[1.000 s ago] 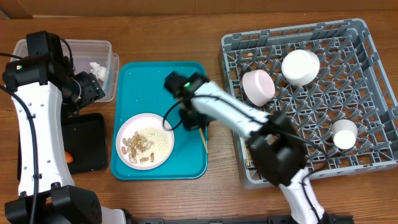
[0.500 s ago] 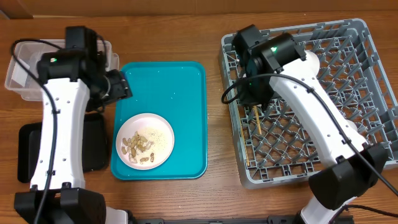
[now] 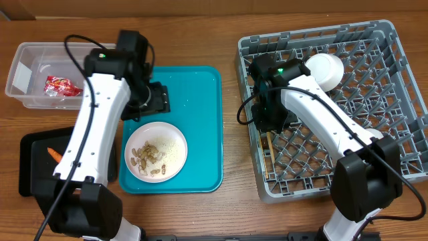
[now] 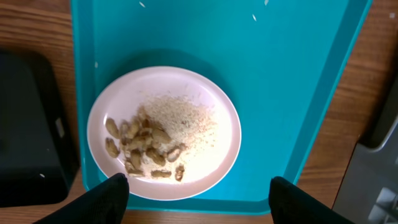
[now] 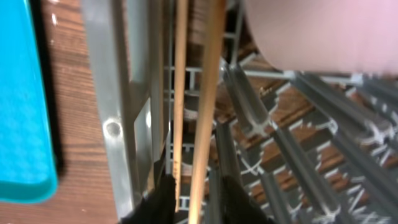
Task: Sort waste into correct bins and load items into the dishwasher
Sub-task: 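Reach the left gripper to the white plate and grasp its rim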
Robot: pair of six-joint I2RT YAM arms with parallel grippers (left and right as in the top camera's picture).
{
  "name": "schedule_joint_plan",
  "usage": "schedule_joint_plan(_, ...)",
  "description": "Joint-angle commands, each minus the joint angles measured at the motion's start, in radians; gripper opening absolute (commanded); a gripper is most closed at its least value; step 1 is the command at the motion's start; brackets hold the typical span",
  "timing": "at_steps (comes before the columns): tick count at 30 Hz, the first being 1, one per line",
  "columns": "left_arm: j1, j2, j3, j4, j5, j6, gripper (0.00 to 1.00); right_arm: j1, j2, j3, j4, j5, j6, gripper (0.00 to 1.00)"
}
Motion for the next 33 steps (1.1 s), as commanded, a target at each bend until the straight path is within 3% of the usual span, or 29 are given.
schedule_joint_plan(1, -0.030, 0.014, -0.050, 0.003, 0.012, -0.014, 0.74, 0.003, -0.006, -0.001, 0.014, -0.007, 0.002, 0.31)
schedule_joint_plan(6, -0.068, 0.014, -0.175, 0.056, 0.053, -0.045, 0.74, 0.000, -0.047, 0.008, 0.014, 0.009, 0.045, 0.31)
schedule_joint_plan(11, -0.113, 0.014, -0.306, 0.214, 0.122, -0.066, 0.73, -0.029, -0.214, 0.056, 0.014, 0.046, 0.061, 0.32)
schedule_joint_plan(14, -0.144, 0.015, -0.376, 0.315, 0.124, -0.115, 0.75, -0.083, -0.314, 0.060, 0.010, 0.045, 0.061, 0.41)
schedule_joint_plan(16, -0.164, 0.016, -0.415, 0.372, 0.124, -0.153, 0.76, -0.118, -0.345, 0.060, -0.005, 0.045, 0.060, 0.41)
schedule_joint_plan(24, -0.202, 0.016, -0.547, 0.589, 0.120, -0.303, 0.77, -0.169, -0.356, 0.059, -0.042, 0.045, 0.053, 0.41)
schedule_joint_plan(28, -0.203, 0.018, -0.584, 0.690, 0.109, -0.302, 0.75, -0.168, -0.355, 0.059, -0.043, 0.041, 0.053, 0.41)
schedule_joint_plan(33, -0.204, 0.047, -0.588, 0.711, 0.086, -0.303, 0.73, -0.168, -0.356, 0.059, -0.043, 0.030, 0.053, 0.41)
